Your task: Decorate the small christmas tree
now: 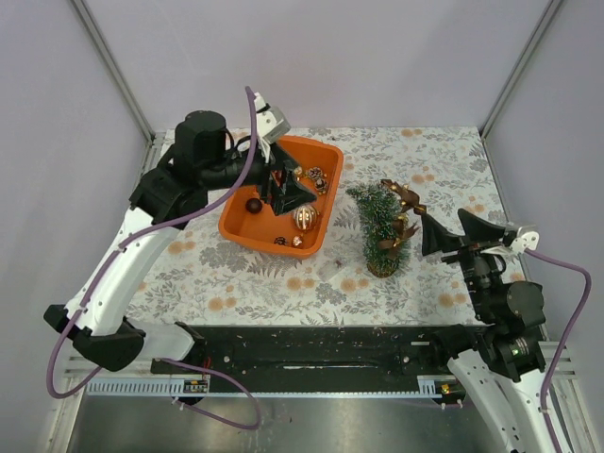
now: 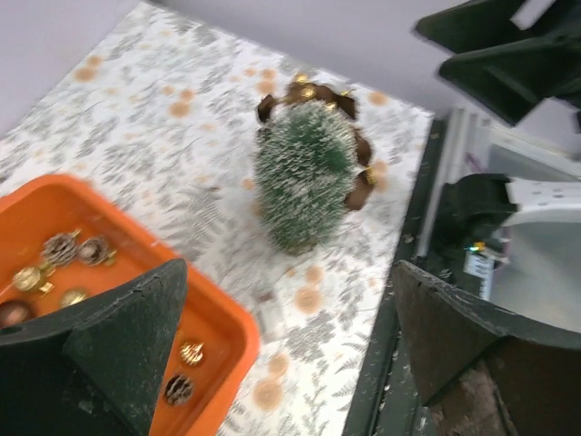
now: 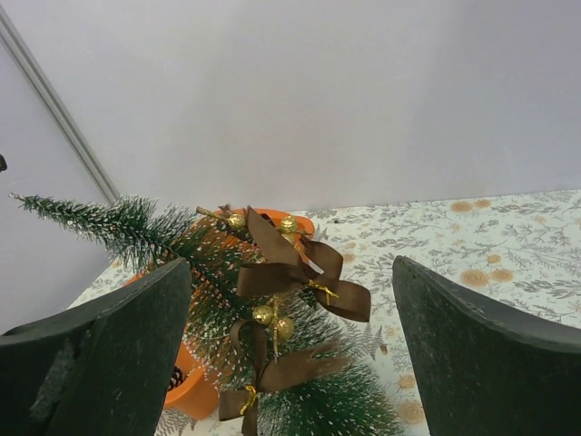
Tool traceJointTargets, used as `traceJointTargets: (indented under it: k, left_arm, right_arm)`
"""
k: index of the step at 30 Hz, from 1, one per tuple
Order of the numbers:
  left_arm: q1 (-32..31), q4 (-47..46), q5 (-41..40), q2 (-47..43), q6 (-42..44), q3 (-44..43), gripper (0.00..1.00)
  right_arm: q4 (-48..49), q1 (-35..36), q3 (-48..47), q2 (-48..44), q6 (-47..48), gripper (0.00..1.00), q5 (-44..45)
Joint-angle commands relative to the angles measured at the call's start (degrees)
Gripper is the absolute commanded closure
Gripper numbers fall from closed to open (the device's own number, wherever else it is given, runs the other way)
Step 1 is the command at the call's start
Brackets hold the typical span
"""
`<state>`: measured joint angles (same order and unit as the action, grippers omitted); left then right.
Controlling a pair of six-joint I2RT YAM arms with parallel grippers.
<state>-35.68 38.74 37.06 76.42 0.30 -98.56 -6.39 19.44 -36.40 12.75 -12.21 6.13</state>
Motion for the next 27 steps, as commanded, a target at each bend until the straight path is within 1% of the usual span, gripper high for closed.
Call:
traceJointTargets:
  k: [1,5,7,8,13,16,22,25,27]
  left_arm:
    - [1.3,5.8,-14.4,-2.0,6.4,0.5,0.01]
    - [1.9,6.0,-23.3,-1.8,11.0,6.1,0.01]
    - [2.5,5.9,-27.5,-0.2,13.0,8.5,0.01]
    - [3.0,5.7,-28.4,0.9,13.0,9.3,0.01]
    - [7.1,1.0,-28.1,7.1,9.4,11.8,0.01]
    - [7.7,-2.8,-28.8,10.8,9.6,13.2,0.01]
    - [8.7,-3.3,-28.5,20.2,7.1,10.3,0.01]
    - [10.9,-3.3,-30.0,23.7,4.8,8.3,0.03]
    - [12.1,-2.1,-31.9,26.0,4.9,6.4,0.06]
  right_arm:
    - [-1.1,0.2,-2.4,-1.1,1.3,0.0,2.0]
    - [-2.6,0.3,-3.0,-1.9,1.0,0.0,2.4]
    - [-3.8,0.2,-3.6,-2.6,0.8,0.01,2.4]
    - [-4.6,0.2,-3.9,-3.0,0.4,0.0,2.4]
    - [-8.2,0.2,-5.8,-4.4,0.3,0.01,2.6]
    - [-9.9,0.2,-6.7,-4.2,0.5,0.01,2.7]
    - [-10.5,0.3,-7.7,-3.9,1.7,0.01,3.2]
    - [-10.5,0.2,-8.3,-3.4,2.0,0.0,3.1]
    - [-10.5,0.2,-8.5,-3.0,1.9,0.01,2.9]
